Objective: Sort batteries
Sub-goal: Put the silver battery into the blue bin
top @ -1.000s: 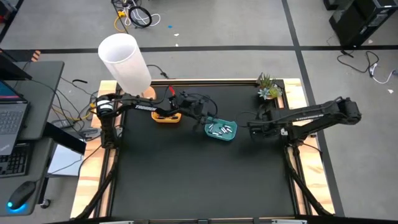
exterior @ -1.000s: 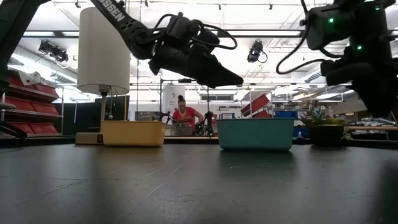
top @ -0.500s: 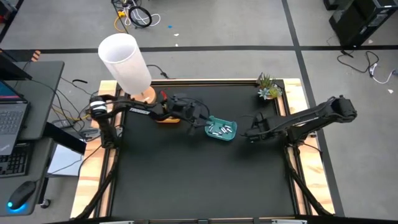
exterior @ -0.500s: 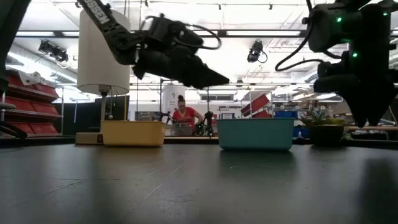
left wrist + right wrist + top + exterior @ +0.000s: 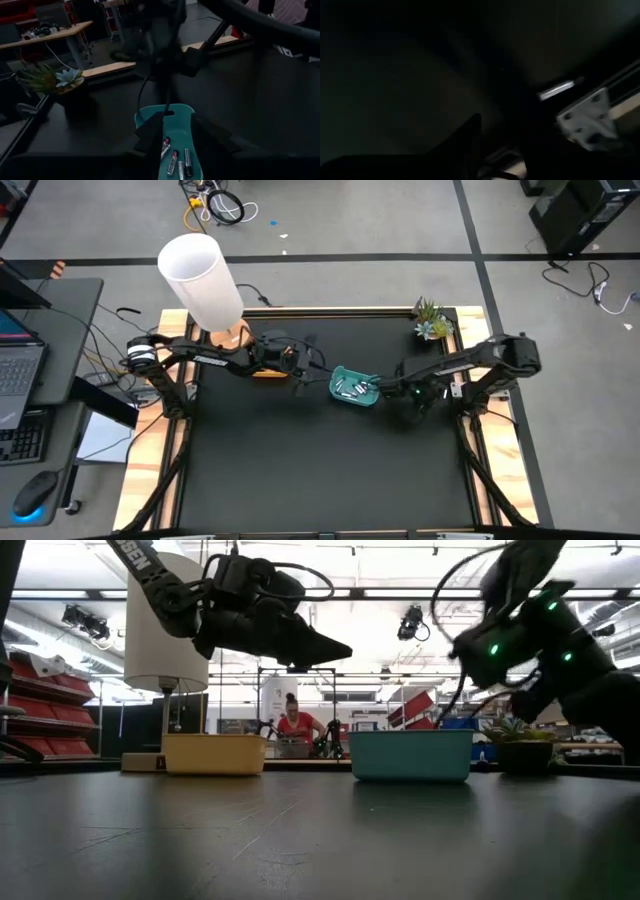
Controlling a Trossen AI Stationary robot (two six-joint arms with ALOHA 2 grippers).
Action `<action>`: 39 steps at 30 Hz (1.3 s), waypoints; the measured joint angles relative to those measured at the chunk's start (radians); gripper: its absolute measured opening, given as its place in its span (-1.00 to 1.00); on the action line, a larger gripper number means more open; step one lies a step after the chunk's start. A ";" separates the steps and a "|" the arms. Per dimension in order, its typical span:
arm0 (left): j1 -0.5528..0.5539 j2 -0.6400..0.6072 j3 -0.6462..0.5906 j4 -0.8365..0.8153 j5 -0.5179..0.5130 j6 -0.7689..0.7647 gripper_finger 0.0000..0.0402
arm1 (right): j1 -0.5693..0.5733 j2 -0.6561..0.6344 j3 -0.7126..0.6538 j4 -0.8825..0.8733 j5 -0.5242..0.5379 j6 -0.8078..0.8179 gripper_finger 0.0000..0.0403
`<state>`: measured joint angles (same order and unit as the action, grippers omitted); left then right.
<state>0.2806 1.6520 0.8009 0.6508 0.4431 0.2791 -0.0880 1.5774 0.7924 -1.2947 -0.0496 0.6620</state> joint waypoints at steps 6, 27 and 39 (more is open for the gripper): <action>0.000 0.000 0.000 -0.008 0.000 -0.003 -0.42 | -0.097 0.141 0.006 -0.046 0.040 -0.216 -0.27; 0.002 0.000 0.000 -0.103 -0.057 0.060 -0.42 | -0.181 -0.108 0.124 -0.086 0.188 -0.198 0.13; 0.000 0.000 0.000 -0.143 -0.056 0.058 -0.42 | -0.203 -0.098 -0.071 -0.021 0.125 -0.339 0.35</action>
<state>0.2810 1.6524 0.8009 0.5076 0.3874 0.3370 -0.2913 1.4797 0.7218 -1.3160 0.0758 0.3232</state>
